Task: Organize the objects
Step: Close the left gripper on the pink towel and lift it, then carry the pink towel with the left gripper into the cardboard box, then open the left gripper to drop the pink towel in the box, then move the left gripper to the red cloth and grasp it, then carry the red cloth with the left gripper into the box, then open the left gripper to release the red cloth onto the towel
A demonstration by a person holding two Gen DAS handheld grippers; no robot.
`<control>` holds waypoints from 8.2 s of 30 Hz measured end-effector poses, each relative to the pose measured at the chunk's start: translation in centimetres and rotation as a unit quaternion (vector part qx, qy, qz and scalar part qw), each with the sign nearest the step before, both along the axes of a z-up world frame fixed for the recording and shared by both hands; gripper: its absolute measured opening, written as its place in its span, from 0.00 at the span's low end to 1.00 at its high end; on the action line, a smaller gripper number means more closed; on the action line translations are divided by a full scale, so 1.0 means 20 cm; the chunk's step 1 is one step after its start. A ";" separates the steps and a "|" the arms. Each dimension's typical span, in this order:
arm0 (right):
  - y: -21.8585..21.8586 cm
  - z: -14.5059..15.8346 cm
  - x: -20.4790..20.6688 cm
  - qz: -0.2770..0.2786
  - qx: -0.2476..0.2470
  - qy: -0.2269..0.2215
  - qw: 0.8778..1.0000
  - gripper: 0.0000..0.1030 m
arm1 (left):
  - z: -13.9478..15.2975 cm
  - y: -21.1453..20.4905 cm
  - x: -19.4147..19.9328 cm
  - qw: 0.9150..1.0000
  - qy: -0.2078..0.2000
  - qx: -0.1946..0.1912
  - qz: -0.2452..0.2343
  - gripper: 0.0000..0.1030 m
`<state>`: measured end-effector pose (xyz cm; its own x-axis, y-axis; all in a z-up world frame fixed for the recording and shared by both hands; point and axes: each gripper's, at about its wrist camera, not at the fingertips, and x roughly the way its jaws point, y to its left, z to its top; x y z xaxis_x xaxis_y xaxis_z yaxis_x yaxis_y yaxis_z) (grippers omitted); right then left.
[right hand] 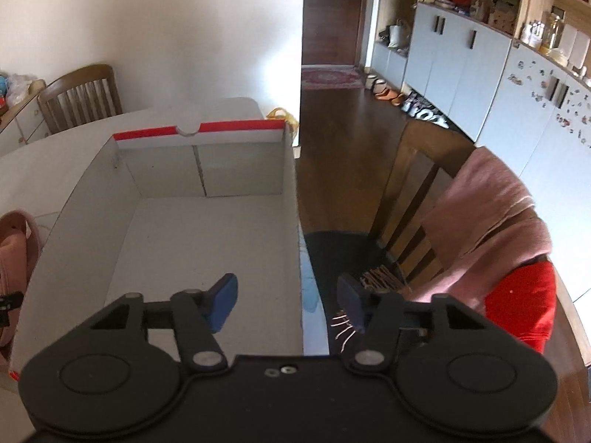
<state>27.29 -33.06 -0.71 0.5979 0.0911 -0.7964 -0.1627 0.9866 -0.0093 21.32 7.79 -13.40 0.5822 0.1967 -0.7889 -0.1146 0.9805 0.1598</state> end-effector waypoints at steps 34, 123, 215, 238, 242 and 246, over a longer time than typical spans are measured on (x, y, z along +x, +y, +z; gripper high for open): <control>-0.02 -0.04 0.06 0.014 -0.006 0.021 1.000 0.01 | 0.21 -0.03 -0.13 0.998 -0.046 -0.038 0.000 0.13; -0.04 -0.03 0.12 0.067 -0.012 0.056 0.996 0.02 | 0.51 -0.78 0.27 0.973 0.002 -0.120 -0.198 0.70; -0.03 -0.02 0.21 0.092 -0.030 0.099 0.990 0.03 | 0.78 -0.33 0.19 0.978 -0.013 -0.132 -0.162 0.26; -0.04 -0.02 0.20 0.103 -0.026 0.101 0.989 0.03 | 0.31 -0.96 0.54 0.978 0.081 0.015 -0.191 0.26; -0.05 -0.02 0.19 0.105 -0.025 0.101 0.989 0.04 | 0.24 -0.99 0.56 0.975 0.099 0.037 -0.193 0.26; -0.05 -0.02 0.19 0.107 -0.024 0.101 0.989 0.04 | 0.20 -1.00 0.57 0.973 0.114 0.045 -0.195 0.26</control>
